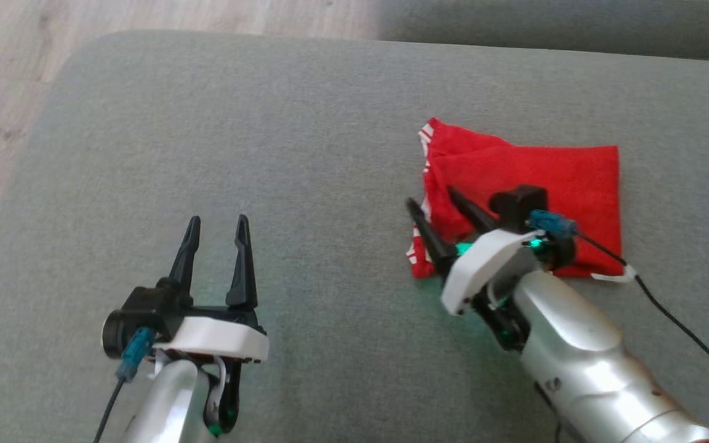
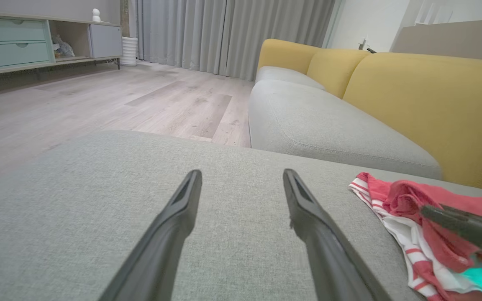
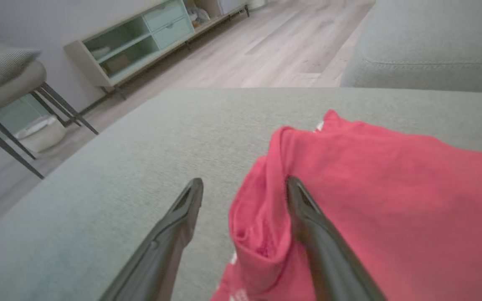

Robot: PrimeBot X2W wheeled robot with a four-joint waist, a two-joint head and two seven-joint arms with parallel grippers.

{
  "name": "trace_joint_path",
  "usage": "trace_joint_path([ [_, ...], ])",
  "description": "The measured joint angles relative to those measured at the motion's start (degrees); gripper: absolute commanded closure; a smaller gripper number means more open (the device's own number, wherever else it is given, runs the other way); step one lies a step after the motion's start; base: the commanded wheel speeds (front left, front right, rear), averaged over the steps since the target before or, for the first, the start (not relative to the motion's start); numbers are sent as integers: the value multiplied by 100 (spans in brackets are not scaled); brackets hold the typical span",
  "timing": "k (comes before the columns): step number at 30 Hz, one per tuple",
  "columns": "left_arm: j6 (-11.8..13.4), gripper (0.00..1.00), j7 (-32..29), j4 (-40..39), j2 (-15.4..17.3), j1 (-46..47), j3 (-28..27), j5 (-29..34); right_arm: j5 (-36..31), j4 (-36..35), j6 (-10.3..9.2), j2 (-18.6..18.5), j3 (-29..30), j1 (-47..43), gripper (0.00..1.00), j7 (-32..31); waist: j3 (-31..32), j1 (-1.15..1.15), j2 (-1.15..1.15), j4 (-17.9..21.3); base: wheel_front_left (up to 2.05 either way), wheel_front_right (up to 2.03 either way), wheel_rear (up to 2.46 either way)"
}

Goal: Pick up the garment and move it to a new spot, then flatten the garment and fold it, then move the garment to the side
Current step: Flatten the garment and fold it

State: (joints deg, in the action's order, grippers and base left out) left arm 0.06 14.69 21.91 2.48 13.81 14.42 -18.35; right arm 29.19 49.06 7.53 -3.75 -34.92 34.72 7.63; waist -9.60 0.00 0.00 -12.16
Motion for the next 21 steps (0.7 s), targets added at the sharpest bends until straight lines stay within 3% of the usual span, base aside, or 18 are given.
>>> trace_joint_path([
  [5, -2, 0, 0, 12, 0, 2, -44, 0, 615, -527, 0, 7, -513, 3, 0, 210, 61, 0, 0, 192, 0, 0, 0],
  [8, -2, 0, 0, -58, 0, 1, -148, 0, 538, -561, 0, 9, -289, 136, 0, 546, 163, 0, 0, 394, 0, 0, 0],
  [13, 1, 0, 0, -266, 0, -10, -224, -4, -345, -513, 0, -18, 956, 261, 0, 659, 306, 0, 0, 694, 0, 0, 0],
  [18, 1, 0, 0, -432, 0, -48, -288, -43, -1352, -1562, 0, -169, 2611, -346, 0, 684, 428, 0, 0, 957, 0, 0, 0],
  [21, 4, 0, 0, -483, -1, -171, -290, -59, -1818, -2201, 0, -159, 3274, -1155, 0, 686, 489, -1, 0, 1069, 0, 0, 0],
])
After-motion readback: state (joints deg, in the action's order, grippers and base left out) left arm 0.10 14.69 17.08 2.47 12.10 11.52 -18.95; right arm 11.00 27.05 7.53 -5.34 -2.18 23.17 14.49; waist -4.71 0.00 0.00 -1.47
